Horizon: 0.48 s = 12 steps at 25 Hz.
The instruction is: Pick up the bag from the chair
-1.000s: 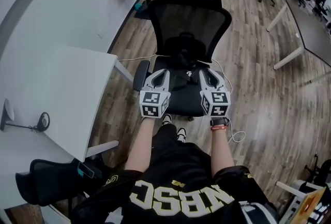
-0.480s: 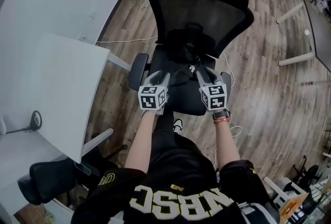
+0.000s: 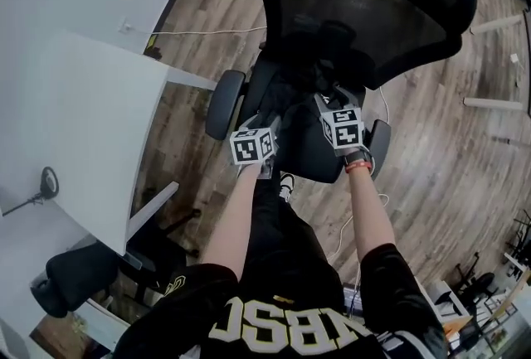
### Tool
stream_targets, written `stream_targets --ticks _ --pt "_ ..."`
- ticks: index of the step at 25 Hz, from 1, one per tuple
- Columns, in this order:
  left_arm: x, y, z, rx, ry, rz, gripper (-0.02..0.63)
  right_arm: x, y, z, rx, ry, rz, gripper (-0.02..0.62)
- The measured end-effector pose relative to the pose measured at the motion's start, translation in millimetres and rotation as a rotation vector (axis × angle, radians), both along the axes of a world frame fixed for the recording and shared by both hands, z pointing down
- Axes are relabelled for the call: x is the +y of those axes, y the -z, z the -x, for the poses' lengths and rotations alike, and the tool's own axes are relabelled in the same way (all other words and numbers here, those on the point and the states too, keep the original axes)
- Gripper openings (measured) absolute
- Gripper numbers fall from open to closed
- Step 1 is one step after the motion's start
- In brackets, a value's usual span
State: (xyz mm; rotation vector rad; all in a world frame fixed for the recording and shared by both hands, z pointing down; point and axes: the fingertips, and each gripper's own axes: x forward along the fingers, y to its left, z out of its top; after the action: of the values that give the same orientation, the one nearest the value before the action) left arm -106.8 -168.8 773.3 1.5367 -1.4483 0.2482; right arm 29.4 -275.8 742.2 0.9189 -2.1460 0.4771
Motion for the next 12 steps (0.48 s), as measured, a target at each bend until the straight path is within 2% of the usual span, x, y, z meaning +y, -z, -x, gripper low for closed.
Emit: stream_targets --ticks 5,12 --pt "11 -66 3 0.094 0.114 0.11 0.285 -20 -51 10 0.03 -0.012 0.059 0.222" --pt "32 -149 5 0.252 0.371 0.253 0.293 -31 -107 8 0.059 -0.052 0.11 0.274"
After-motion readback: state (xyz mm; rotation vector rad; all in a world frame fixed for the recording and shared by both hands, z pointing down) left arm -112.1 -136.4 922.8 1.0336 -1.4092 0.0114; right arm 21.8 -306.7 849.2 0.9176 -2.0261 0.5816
